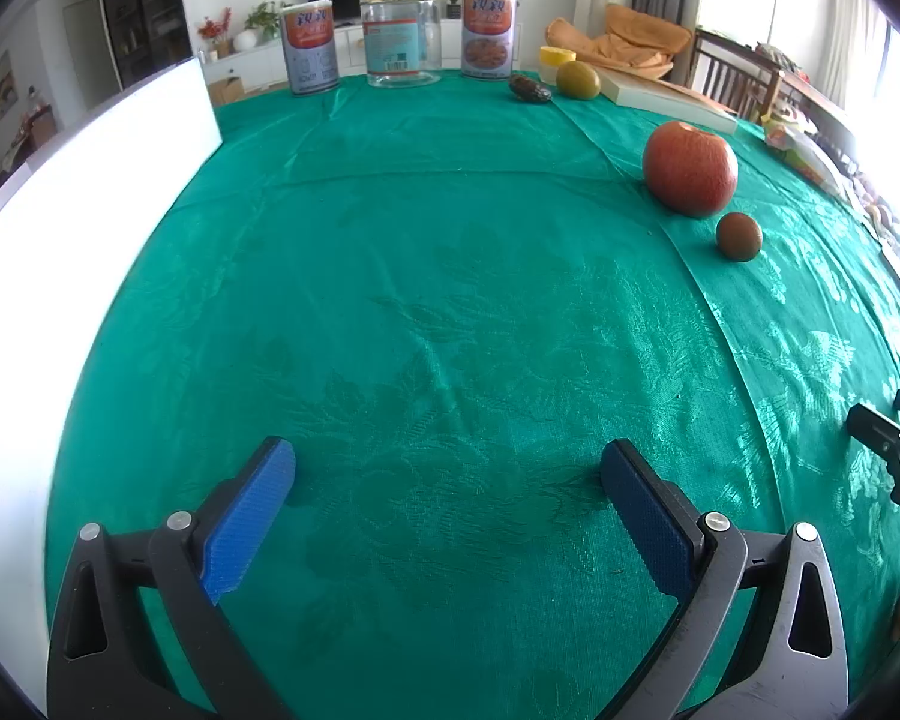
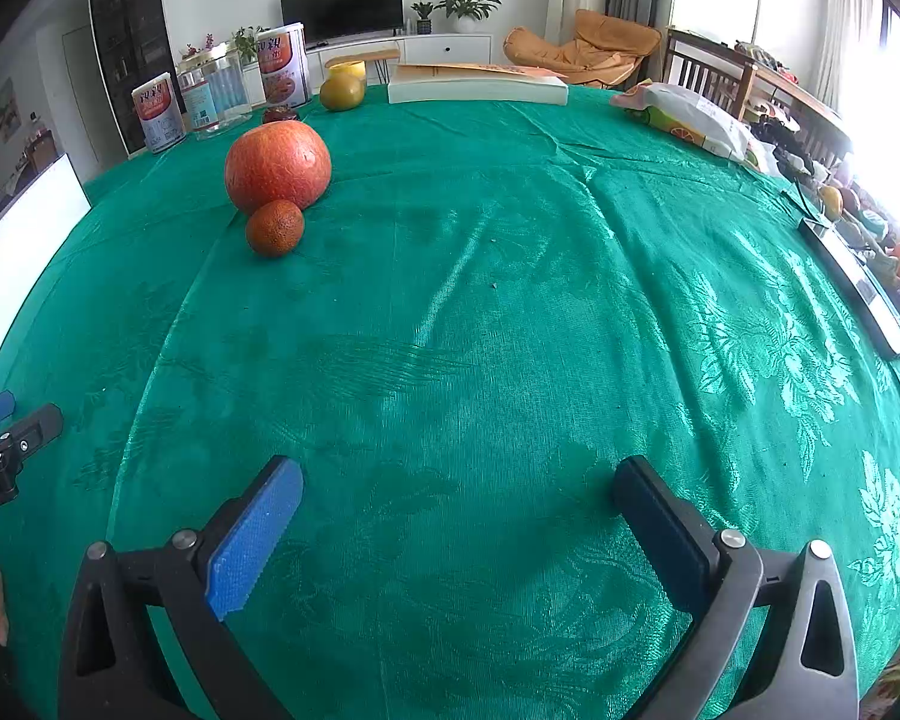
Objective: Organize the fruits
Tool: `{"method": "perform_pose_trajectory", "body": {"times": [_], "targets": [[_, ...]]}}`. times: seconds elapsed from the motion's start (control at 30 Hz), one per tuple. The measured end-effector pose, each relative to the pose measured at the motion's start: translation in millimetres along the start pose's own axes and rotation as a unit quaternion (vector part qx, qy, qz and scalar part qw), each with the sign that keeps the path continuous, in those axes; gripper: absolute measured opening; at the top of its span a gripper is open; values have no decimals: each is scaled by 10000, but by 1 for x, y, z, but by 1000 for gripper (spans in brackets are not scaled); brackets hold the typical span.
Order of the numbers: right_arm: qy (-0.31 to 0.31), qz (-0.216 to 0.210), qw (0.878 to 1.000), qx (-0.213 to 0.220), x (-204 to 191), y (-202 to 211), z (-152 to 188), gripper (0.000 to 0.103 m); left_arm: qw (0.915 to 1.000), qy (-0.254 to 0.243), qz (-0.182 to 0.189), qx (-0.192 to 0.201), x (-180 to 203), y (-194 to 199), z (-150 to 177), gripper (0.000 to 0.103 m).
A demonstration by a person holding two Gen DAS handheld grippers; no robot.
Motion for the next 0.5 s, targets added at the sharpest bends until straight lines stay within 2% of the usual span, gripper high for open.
{"method": "perform_pose_trajectory", "body": {"times": [0.4, 0.43, 0.5], "targets": [[-3, 2, 10000, -2, 0, 0, 0, 103, 10000, -8, 40, -32, 1, 0, -1, 102], [-4, 2, 10000, -2, 0, 0, 0, 103, 9998, -4, 137, -123, 3, 0, -4, 101], [-4, 2, 10000, -2, 0, 0, 0, 103, 9979, 61, 611, -213, 14, 2, -19, 101]]}}
Point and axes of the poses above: each gripper's, at about its wrist camera, not at the fingertips, and y roughly against the way its jaws point, x to its right, z to its underside, the point moved 3 cm from there along -y, roughly the way its jaws point, and after that the axes turned 1 degree about -z, right-handed, at the moved point
